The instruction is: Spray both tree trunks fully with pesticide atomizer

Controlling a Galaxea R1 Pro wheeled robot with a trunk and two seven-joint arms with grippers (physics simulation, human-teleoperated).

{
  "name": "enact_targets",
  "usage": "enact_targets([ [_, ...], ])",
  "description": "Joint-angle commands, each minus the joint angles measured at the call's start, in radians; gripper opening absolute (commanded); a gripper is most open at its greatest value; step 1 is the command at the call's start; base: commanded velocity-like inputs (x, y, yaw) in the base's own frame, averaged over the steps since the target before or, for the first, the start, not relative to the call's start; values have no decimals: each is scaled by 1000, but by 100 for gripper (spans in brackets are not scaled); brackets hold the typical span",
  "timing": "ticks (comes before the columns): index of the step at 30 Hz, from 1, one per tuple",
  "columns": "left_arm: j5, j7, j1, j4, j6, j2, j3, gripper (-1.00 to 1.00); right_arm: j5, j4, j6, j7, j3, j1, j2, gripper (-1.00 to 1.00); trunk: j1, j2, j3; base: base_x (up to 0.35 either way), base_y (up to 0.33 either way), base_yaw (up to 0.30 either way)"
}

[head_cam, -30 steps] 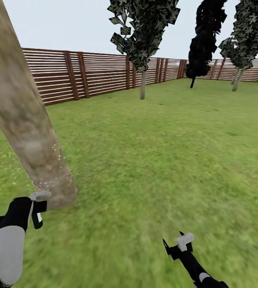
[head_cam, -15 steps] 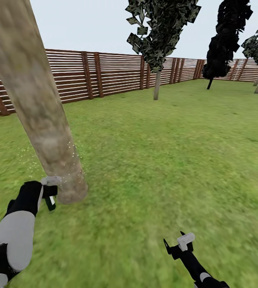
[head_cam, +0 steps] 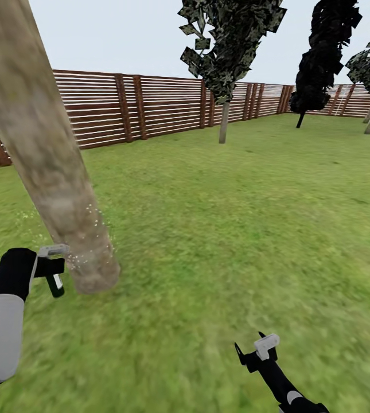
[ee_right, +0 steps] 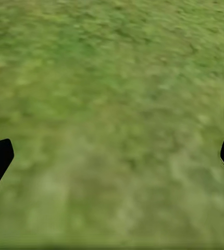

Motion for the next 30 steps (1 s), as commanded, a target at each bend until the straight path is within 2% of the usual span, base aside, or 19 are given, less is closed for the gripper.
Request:
enact_targets([
  [1, -10, -10, 0, -25, 4, -1, 4, -100, -1, 0, -2, 10, -8, -1, 0, 100, 0, 0, -1, 1, -275, 0],
  [3, -8, -10, 3, -58, 54, -2, 3, -100, 0, 0, -2, 10, -8, -1, 1, 100, 0, 0, -1, 0, -276, 18],
  [6, -7, -11, 7, -64, 77, -8, -4, -100, 0, 0, -2, 11, -8, -1, 3, 100, 0, 0, -1, 0, -276, 218],
  [10, -7, -11, 7, -63, 80, -12, -3, -100, 0, 0, -2, 12, -8, -1, 3, 100, 0, 0, -1, 0, -276, 210],
  [21, -7, -11, 3, -63, 81, -13, -2, -100, 0, 0, -3, 12, -8, -1, 3, 100, 0, 0, -1, 108, -276, 6],
  [30, -8, -10, -2, -63, 81, -13, -2, -100, 0, 0, -2, 12, -8, -1, 3, 100, 0, 0, -1, 4, -276, 52],
])
